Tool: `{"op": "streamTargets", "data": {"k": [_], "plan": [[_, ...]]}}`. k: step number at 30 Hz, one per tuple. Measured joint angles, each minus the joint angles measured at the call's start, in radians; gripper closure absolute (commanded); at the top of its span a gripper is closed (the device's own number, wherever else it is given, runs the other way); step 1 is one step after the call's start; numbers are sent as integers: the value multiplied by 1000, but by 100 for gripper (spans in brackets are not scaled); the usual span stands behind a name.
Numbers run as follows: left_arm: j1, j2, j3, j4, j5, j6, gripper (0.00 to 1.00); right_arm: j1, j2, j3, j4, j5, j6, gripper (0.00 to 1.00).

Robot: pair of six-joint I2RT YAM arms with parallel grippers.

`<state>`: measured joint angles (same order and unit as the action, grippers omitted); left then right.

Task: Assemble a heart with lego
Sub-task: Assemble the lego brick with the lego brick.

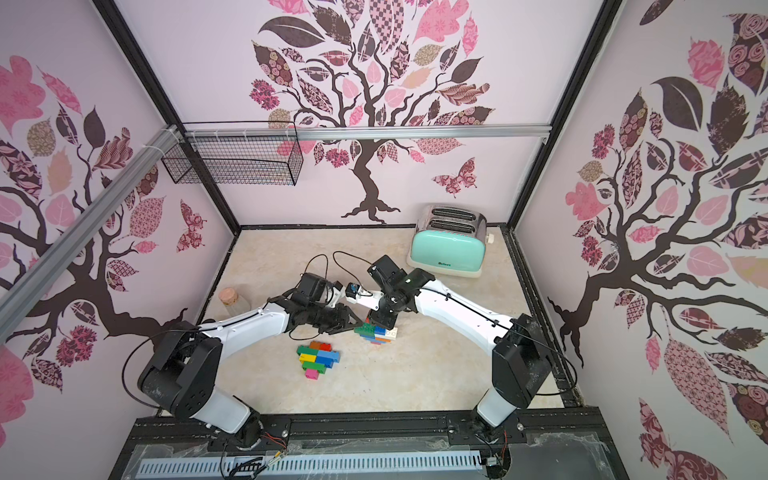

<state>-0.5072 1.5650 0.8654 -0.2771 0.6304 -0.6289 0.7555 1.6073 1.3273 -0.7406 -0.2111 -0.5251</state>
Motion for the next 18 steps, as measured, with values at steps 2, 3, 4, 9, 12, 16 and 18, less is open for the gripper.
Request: {"op": "streamTargets", "data": {"k": [2,3,4,9,12,16,18], "plan": [[0,3,0,1,0,0,59,4,7,1,-1,0,-10,71],[0,4,-1,2,0,0,60,5,11,2,-1,1,-14,71],[0,4,-2,3,0,0,60,7,19,5,-2,1,-18,71],[0,6,-4,13,7,-2,60,12,60,15,-6,1,-27,71],[1,13,-5,24,11,-4,60,13,71,15,-7,0,-30,71],[1,22,-6,33,16,-5,62,15,74,15,-9,1,-32,71],[1,23,-9,40,20,-7,62,16,74,15,-9,2,-33,71]]}}
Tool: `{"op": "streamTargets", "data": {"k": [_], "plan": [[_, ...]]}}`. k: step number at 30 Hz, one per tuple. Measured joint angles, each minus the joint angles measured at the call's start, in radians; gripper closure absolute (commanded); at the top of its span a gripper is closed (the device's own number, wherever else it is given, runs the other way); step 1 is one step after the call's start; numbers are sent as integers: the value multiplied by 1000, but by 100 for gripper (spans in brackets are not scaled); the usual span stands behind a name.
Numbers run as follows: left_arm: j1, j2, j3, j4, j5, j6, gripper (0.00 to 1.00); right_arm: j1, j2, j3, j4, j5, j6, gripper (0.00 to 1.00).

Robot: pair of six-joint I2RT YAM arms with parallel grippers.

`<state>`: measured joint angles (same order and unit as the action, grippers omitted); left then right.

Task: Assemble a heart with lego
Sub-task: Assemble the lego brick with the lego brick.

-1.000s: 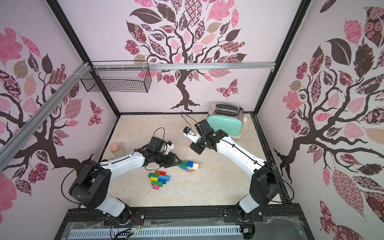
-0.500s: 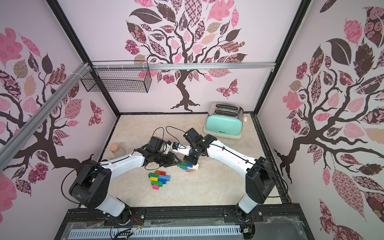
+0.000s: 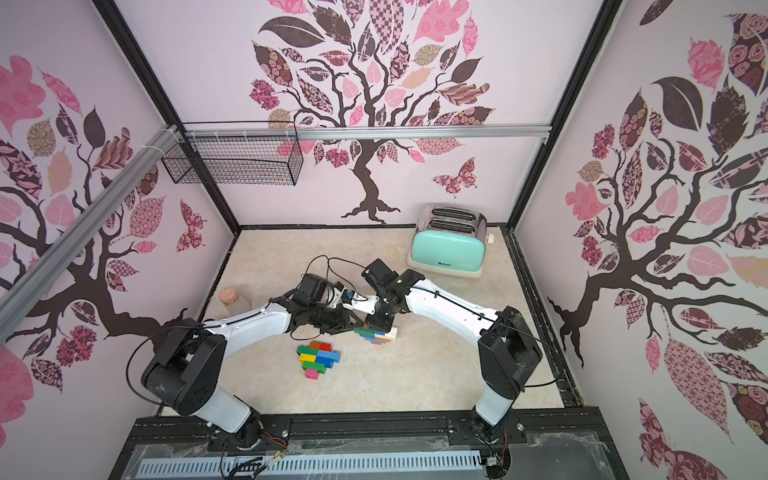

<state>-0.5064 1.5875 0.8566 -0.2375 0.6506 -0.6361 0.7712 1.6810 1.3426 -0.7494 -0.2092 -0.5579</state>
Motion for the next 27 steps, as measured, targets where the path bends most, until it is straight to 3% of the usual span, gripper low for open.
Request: {"op": "streamTargets", "data": {"k": [27], "plan": [[-5,12,-3,19,9,-15,59,13,45,0,-14,60,-8,72]]}}
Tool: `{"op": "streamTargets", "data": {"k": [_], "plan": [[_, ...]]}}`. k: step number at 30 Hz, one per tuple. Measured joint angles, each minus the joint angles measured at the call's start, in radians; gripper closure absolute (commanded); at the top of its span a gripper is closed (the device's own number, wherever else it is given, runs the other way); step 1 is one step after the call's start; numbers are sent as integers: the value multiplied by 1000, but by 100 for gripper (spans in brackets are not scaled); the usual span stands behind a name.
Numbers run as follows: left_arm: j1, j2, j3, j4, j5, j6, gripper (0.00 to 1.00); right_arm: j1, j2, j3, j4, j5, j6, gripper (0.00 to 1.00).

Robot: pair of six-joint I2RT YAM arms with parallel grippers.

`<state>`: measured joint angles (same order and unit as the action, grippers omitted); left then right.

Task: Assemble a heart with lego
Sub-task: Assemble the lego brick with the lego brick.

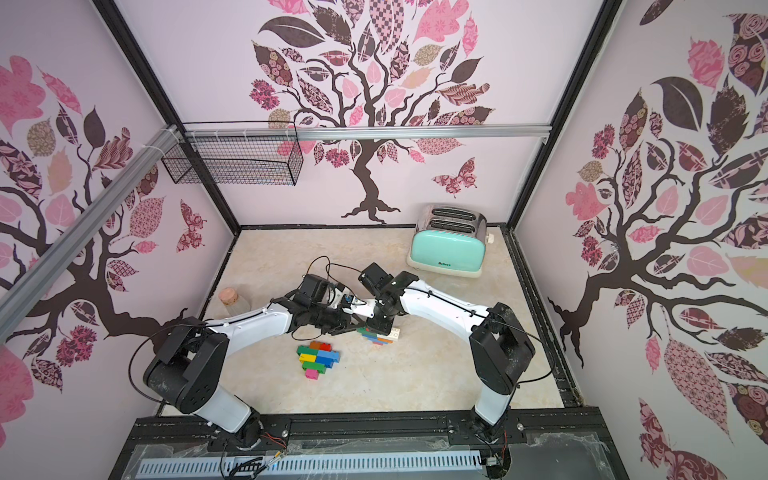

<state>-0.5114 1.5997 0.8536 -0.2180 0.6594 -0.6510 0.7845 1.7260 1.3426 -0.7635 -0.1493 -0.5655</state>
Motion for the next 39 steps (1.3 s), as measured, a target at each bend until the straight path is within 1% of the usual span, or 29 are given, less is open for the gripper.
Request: {"op": "streamTargets", "data": {"k": [9,15,19,26,39], "plan": [[0,0,0,0,0,-1,59,6,16,18,-13,21,0,72],[5,-6,-5,0,1,-6,56,8,16,18,-13,25,-2,72],[29,-31,-22,6,14,-16,55,9,16,18,-12,24,-4,72],[106,-106,-65,0,24,-27,55,9,10,3,2,14,-27,73],[110,-110,-66,-5,34,-23,55,18,-18,-38,46,24,-72,73]]}}
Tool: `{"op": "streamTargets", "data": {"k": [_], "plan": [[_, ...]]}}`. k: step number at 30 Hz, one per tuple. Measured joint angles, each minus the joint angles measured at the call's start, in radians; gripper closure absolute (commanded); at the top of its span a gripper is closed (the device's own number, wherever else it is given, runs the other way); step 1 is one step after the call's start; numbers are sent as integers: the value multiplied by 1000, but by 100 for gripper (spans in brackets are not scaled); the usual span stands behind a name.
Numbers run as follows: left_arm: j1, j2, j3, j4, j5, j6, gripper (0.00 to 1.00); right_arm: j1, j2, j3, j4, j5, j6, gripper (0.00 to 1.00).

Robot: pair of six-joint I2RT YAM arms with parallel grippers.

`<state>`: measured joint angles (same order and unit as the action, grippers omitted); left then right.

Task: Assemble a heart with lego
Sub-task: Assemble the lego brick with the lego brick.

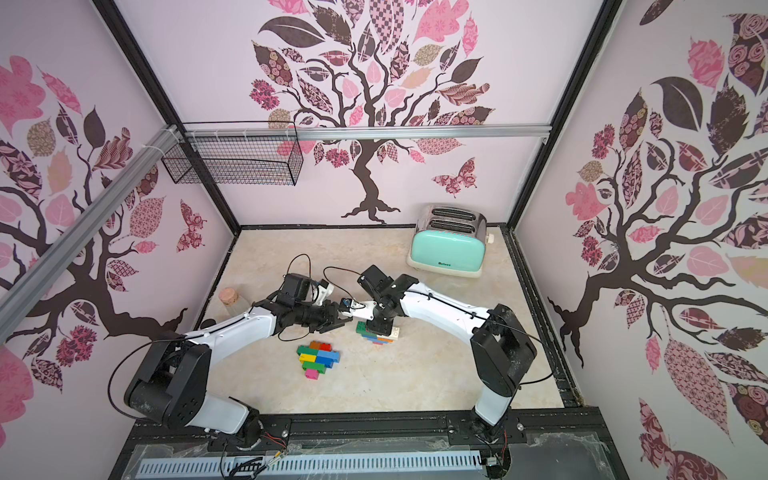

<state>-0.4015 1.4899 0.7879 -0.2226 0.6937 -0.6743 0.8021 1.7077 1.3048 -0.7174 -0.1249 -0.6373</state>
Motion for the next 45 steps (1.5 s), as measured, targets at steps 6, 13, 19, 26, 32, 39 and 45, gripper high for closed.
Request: {"op": "streamTargets", "data": {"k": [6,13,19,26,32,39,45], "plan": [[0,0,0,-1,12,8,55,2,-11,-24,19,-1,-19,72],[0,0,-6,-3,16,9,55,2,-2,-15,9,-2,-18,72],[0,-13,-22,-5,15,13,55,2,29,12,-14,-3,-14,70],[0,-18,-33,-4,16,19,55,-3,52,10,7,-35,-18,71],[0,-27,-33,-8,14,21,55,-3,47,13,44,-50,-17,71],[0,-46,-33,-13,7,22,55,-11,-16,-56,66,-52,-14,63],[0,-47,-33,-23,-1,22,55,-11,-49,-127,50,-55,-13,53]]}}
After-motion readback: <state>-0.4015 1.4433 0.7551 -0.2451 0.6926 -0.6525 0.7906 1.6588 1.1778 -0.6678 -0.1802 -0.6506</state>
